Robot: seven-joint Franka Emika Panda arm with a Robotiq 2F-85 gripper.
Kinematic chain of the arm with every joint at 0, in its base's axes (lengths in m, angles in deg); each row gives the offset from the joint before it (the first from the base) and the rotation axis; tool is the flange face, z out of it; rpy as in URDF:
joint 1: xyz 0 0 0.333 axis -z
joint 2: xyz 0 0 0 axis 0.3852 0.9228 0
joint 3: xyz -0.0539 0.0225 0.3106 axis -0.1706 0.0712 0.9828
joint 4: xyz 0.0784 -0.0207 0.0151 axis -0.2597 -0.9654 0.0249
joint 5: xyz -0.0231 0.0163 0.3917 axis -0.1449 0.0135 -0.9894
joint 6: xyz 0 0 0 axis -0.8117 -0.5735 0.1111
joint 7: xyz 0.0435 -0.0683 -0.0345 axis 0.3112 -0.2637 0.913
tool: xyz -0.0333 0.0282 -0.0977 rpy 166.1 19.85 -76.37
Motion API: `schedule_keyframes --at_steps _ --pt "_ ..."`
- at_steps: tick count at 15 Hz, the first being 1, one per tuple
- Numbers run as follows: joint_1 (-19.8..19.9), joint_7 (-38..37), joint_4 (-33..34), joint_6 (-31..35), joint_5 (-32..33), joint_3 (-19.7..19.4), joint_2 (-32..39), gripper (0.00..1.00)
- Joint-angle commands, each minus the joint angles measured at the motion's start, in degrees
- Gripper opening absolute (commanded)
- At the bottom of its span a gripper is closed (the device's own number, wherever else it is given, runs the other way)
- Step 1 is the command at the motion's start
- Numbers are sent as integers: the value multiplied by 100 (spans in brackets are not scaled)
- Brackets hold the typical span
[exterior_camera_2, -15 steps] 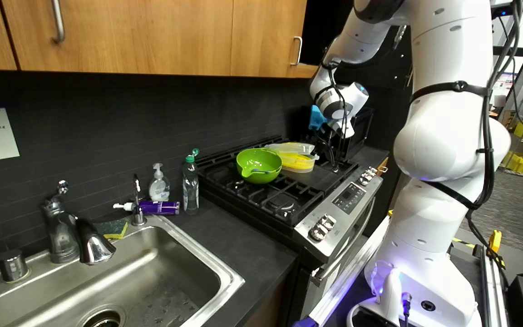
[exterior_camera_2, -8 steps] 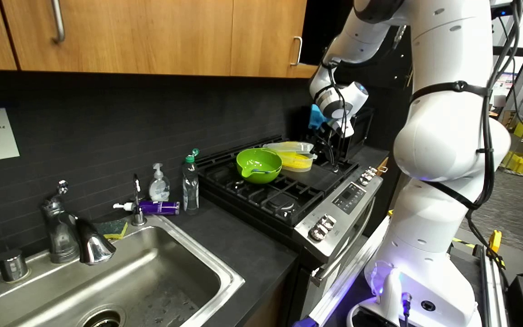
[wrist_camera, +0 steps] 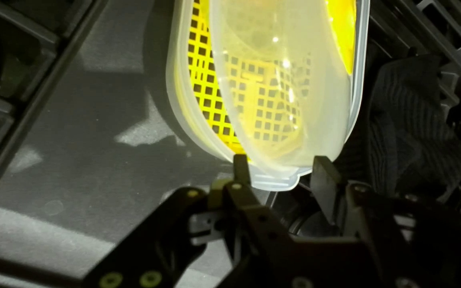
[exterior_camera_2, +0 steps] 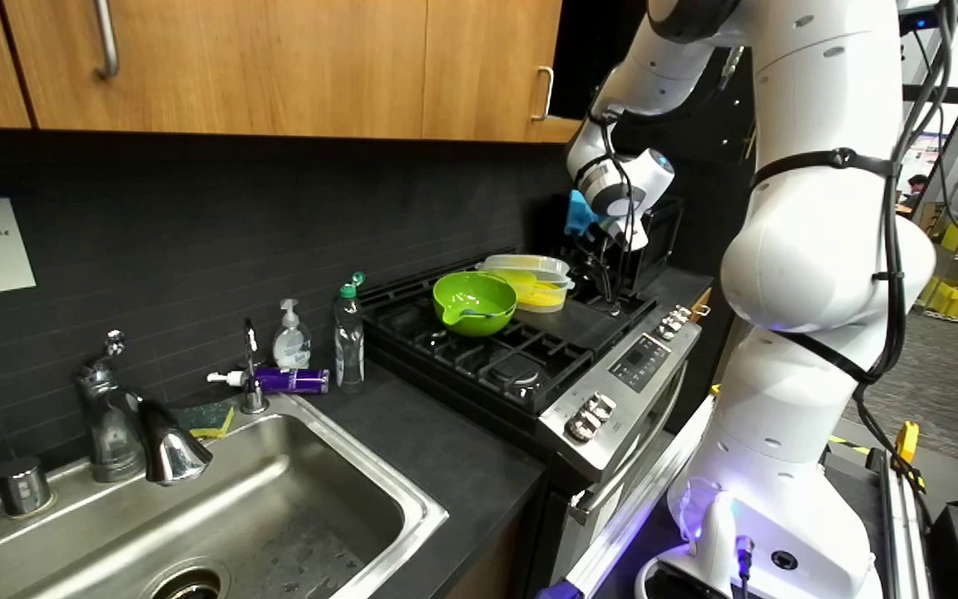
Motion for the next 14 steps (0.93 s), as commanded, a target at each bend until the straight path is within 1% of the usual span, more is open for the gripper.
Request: schedule_keyframes --at_steps 1,3,4,5,6,14 --pt "-29 -151 74 31 8 2 47 76" --pt "-30 -178 81 34 8 3 56 88" --pt "-30 -188 87 33 8 4 60 95" --pt "-27 -195 94 31 4 4 64 99" --pt "-26 -201 97 29 2 5 65 100" --pt "-5 -198 67 -8 32 -5 51 100"
